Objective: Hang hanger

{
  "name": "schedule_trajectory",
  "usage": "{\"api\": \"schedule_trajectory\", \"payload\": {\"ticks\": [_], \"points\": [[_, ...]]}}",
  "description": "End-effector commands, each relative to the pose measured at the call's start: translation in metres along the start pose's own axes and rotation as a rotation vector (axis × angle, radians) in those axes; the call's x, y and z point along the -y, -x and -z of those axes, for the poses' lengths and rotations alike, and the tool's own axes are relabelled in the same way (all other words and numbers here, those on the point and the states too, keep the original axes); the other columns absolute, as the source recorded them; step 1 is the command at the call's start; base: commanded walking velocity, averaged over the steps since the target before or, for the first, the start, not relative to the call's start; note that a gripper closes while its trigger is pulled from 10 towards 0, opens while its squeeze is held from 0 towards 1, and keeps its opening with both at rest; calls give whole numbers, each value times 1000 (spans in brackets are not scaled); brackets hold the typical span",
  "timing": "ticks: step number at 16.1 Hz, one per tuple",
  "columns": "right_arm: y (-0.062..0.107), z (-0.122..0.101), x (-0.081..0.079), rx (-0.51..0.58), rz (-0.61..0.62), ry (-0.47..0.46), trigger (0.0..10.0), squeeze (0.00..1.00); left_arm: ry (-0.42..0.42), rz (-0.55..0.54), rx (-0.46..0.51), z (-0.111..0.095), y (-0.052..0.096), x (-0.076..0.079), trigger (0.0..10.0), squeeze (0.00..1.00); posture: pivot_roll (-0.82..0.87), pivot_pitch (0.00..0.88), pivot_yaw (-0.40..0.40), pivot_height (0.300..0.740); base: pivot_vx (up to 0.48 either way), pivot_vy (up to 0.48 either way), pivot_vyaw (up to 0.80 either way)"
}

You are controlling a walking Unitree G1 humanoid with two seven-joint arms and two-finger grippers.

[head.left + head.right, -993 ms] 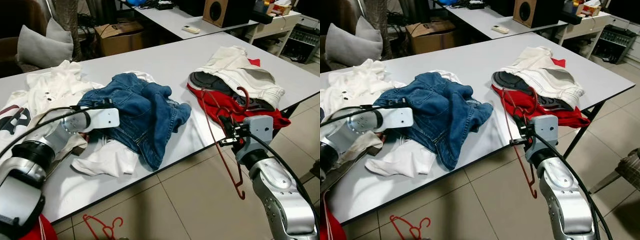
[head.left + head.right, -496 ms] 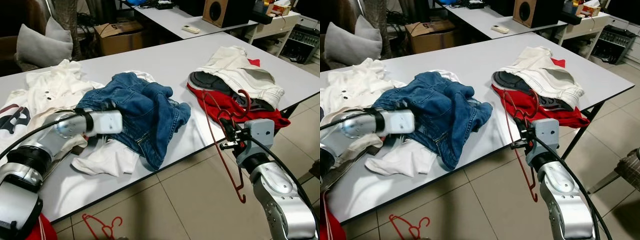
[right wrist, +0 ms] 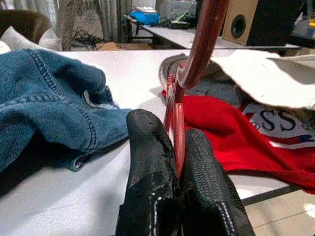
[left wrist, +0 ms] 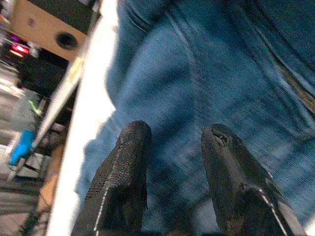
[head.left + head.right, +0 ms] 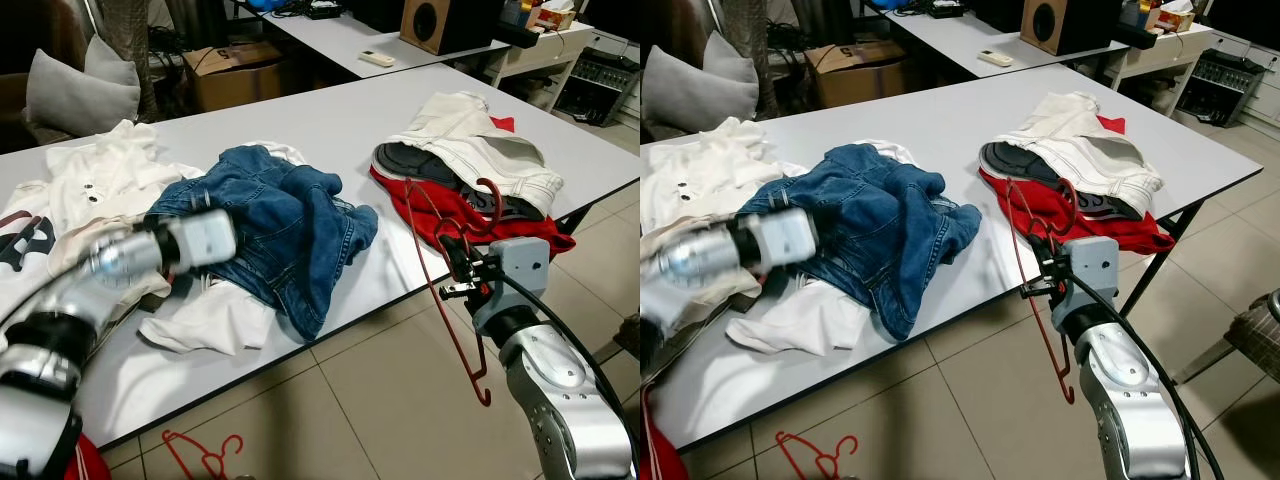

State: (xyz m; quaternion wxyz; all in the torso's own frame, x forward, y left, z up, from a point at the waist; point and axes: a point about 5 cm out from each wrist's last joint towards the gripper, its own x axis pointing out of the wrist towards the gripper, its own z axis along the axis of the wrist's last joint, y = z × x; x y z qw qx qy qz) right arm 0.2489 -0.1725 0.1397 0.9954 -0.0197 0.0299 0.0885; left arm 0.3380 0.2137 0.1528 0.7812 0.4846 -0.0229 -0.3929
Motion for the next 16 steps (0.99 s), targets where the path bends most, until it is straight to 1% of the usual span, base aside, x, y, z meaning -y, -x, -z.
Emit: {"api": "schedule_trajectory", "payload": {"ticks": [1, 2, 3, 5, 6, 7, 8, 9, 10, 11, 12, 13, 14, 16], "points": [[3, -1, 0, 10, 2, 1, 10000, 0, -21, 23, 4, -4, -2, 1, 10000, 0, -142, 0, 7, 740, 0, 0, 0], [3, -1, 0, 9, 6, -2, 10000, 0, -12, 24, -6, -3, -4, 4, 10000, 1000, -143, 0, 8, 740, 0, 0, 0], [4, -1, -1, 9, 12, -8, 10000, 0, -14, 31, -34, -1, -9, 9, 10000, 1000, -146, 0, 8, 740, 0, 0, 0], [3, -1, -2, 6, 6, -7, 10000, 0, -31, 8, -94, 2, -18, 11, 10000, 1000, -158, 0, 9, 740, 0, 0, 0], [3, -1, -2, 6, 5, -5, 10000, 0, -49, 5, -119, 4, -20, 10, 10000, 1000, -158, 0, 9, 740, 0, 0, 0], [3, -3, -2, 9, 11, -8, 10000, 0, -77, -22, -174, 8, -22, 6, 10000, 1000, -171, 0, 14, 740, 0, 0, 0], [4, -3, 0, 8, 23, -17, 10000, 0, -99, -65, -202, 9, -23, 0, 10000, 1000, -180, 0, 14, 740, 0, 0, 0], [5, -3, 1, 5, 25, -20, 10000, 0, -105, -124, -213, 8, -25, -7, 10000, 482, -185, 0, 15, 740, 0, 0, 0], [6, -3, 2, 2, 26, -22, 10000, 0, -116, -187, -236, 8, -27, -15, 10000, 0, -189, 0, 18, 740, 0, 0, 0], [6, -3, 2, 1, 30, -29, 10000, 0, -126, -232, -259, 8, -28, -21, 10000, 0, -192, 0, 20, 740, 0, 0, 0], [6, -3, 3, 1, 32, -34, 10000, 0, -137, -253, -268, 8, -28, -24, 10000, 0, -192, 0, 20, 740, 0, 0, 0], [6, -4, 3, 1, 35, -40, 10000, 0, -177, -304, -239, 3, -28, -34, 10000, 0, -198, 0, 21, 740, 0, 0, 0], [6, -4, 3, 1, 34, -41, 10000, 0, -199, -311, -210, -1, -28, -36, 10000, 0, -198, 0, 21, 740, 0, 0, 0], [7, -3, 4, -3, 37, -45, 10000, 0, -252, -352, -137, -6, -20, -41, 10000, 0, -193, 0, 18, 740, 0, 0, 0]]}}
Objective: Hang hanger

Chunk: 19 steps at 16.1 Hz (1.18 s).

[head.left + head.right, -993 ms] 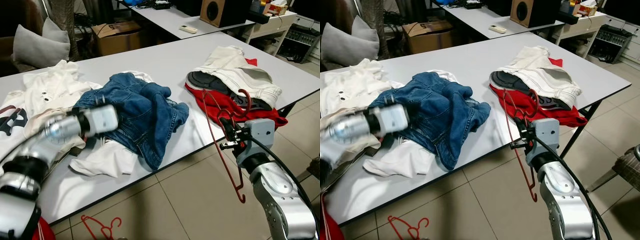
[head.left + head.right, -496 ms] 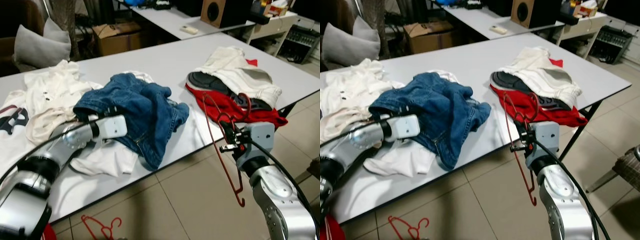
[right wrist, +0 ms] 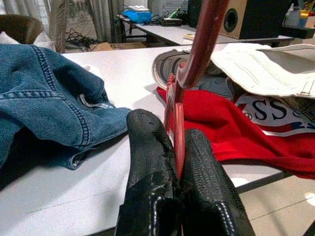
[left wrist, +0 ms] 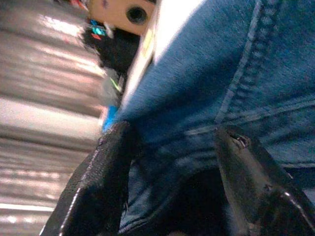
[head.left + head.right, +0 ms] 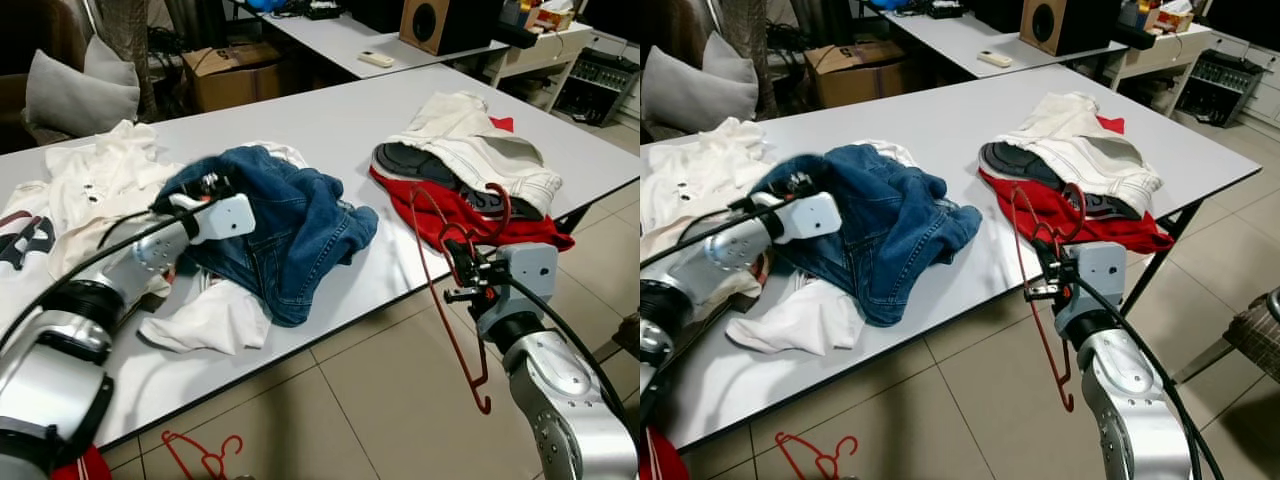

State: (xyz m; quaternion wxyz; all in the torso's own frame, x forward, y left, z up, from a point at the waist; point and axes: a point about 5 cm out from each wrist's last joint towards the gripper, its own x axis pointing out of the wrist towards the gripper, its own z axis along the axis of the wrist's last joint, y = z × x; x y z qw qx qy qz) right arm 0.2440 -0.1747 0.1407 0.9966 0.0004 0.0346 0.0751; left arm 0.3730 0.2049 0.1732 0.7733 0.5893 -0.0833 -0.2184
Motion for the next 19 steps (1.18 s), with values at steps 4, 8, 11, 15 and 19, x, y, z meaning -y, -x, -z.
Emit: {"api": "schedule_trajectory", "payload": {"ticks": [4, 8, 11, 15, 19], "points": [[1, -2, 1, -1, 2, 0, 10000, 0, -50, -129, 98, -3, 11, -20, 0, 0, -187, 0, 10, 740, 0, 0, 0], [-4, -3, 0, 3, -12, 1, 10000, 0, -32, -63, 138, 1, 20, -13, 0, 0, -175, 0, -2, 740, 0, 0, 0], [-6, -5, 1, 11, -15, 7, 10000, 0, 24, 129, 135, 2, 21, 12, 10000, 322, -182, 0, 1, 740, 0, 0, 0], [-6, -5, 2, 13, -11, 10, 10000, 0, -79, 184, 46, 11, 18, 25, 10000, 1000, -189, 0, 9, 740, 0, 0, 0], [-6, -7, 1, 21, -11, 17, 10000, 0, -215, 228, 28, 7, 10, 42, 10000, 0, -199, 0, 15, 740, 0, 0, 0]]}}
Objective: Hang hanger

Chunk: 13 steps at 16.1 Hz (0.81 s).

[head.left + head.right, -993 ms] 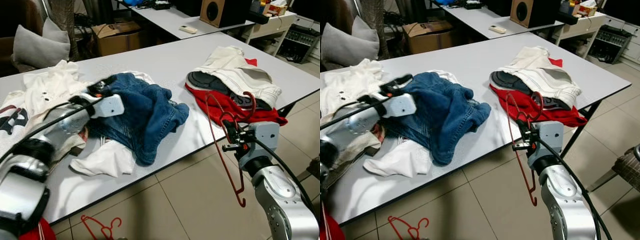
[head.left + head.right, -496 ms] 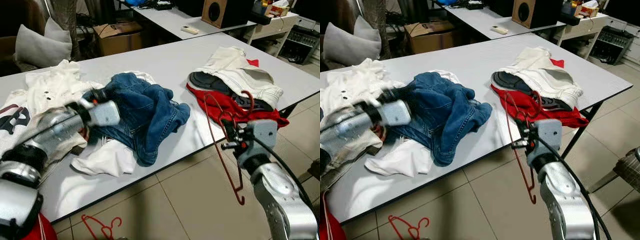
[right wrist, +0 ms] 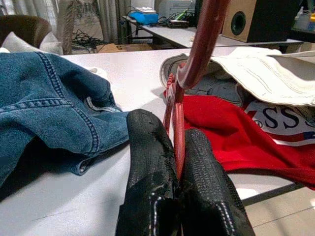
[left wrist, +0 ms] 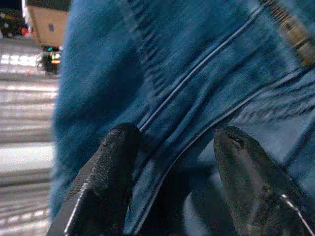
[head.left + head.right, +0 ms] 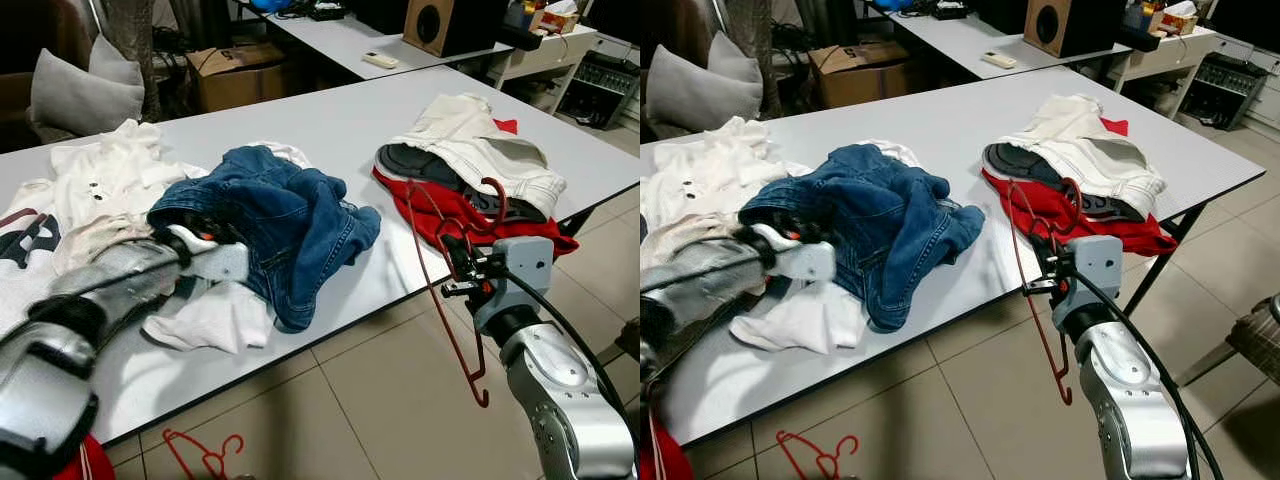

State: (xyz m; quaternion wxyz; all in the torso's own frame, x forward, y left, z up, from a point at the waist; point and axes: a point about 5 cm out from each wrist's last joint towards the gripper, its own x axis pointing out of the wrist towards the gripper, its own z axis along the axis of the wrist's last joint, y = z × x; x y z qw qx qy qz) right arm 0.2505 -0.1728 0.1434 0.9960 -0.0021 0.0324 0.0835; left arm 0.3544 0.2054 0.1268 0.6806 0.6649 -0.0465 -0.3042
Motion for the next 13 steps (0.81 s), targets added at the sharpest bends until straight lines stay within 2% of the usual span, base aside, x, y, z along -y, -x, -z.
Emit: {"api": "schedule_trajectory", "payload": {"ticks": [1, 4, 8, 9, 12, 13], "points": [[0, -4, 2, 19, 6, 12, 10000, 0, -33, -6, -10, -1, -4, -2, 10000, 0, -198, 0, 18, 740, 0, 0, 0], [-1, -3, 1, 23, 8, 6, 10000, 0, -11, -163, -34, -8, -13, -8, 10000, 0, -194, 0, 20, 740, 0, 0, 0], [-2, -4, -1, 30, 10, -1, 10000, 0, 53, -368, -88, -18, -23, -2, 10000, 0, -206, 0, 29, 740, 0, 0, 0], [-3, -4, -1, 33, 12, -2, 10000, 0, 164, -457, -73, -26, -26, -1, 10000, 0, -206, 0, 29, 740, 0, 0, 0], [-3, -4, -1, 37, 16, -1, 10000, 0, 200, -513, -38, -30, -24, 1, 10000, 0, -213, 0, 34, 740, 0, 0, 0], [-2, -4, 0, 42, 19, -3, 10000, 0, 200, -544, 34, -32, -17, 1, 10000, 0, -214, 0, 37, 740, 0, 0, 0]]}}
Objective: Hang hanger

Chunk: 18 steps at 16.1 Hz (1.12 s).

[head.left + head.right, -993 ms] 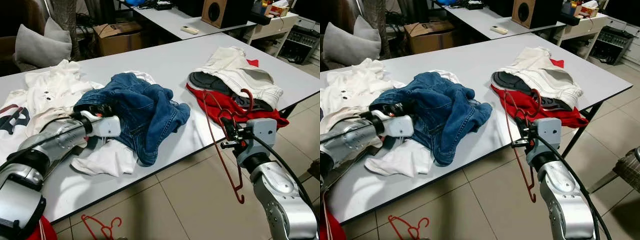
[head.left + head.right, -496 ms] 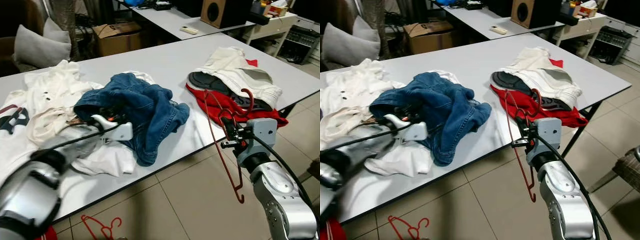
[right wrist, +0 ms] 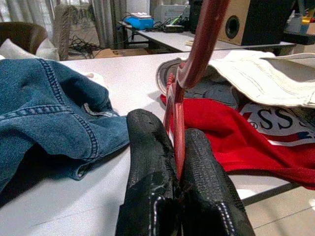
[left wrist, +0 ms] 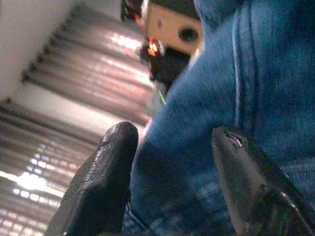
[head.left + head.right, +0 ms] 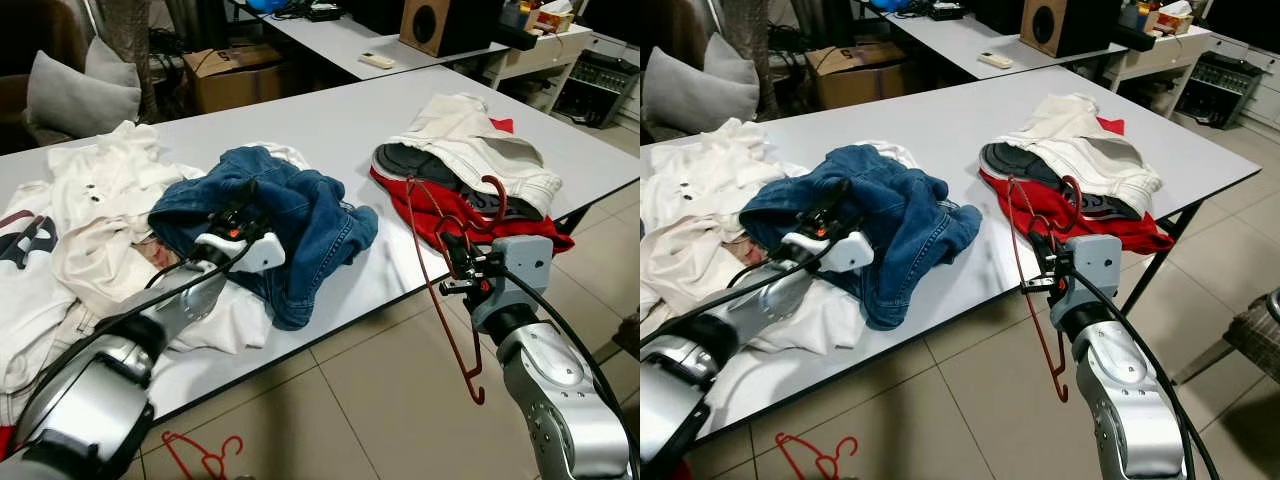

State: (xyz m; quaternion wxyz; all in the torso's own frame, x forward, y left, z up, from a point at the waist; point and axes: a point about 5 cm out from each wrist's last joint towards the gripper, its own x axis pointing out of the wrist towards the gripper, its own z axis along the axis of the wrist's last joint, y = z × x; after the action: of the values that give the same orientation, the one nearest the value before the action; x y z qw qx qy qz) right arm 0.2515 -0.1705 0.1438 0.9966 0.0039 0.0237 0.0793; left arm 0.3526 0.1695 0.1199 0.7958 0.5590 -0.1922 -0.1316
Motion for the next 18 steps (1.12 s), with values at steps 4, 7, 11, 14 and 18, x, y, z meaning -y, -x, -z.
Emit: {"api": "schedule_trajectory", "payload": {"ticks": [4, 7, 11, 14, 18], "points": [[0, -2, 1, 19, 7, 5, 10000, 0, -31, -129, 161, 7, 18, -44, 10000, 0, -199, 0, 21, 740, 0, 0, 0], [-3, -1, -2, 13, -20, 2, 10000, 0, -19, -62, 233, 6, 30, -58, 10000, 0, -175, 0, -1, 740, 0, 0, 0], [-9, -4, -5, 20, -51, 14, 10000, 0, 5, 286, 262, -10, 29, 1, 10000, 0, -175, 0, -19, 740, 0, 0, 0], [-6, -4, 0, 19, -35, 20, 10000, 0, -27, 420, 326, -20, 33, 17, 10000, 0, -184, 0, -9, 740, 0, 0, 0], [-5, -3, 0, 17, -25, 13, 10000, 0, 97, 251, 416, -45, 14, 2, 10000, 0, -191, 0, 0, 740, 0, 0, 0]]}}
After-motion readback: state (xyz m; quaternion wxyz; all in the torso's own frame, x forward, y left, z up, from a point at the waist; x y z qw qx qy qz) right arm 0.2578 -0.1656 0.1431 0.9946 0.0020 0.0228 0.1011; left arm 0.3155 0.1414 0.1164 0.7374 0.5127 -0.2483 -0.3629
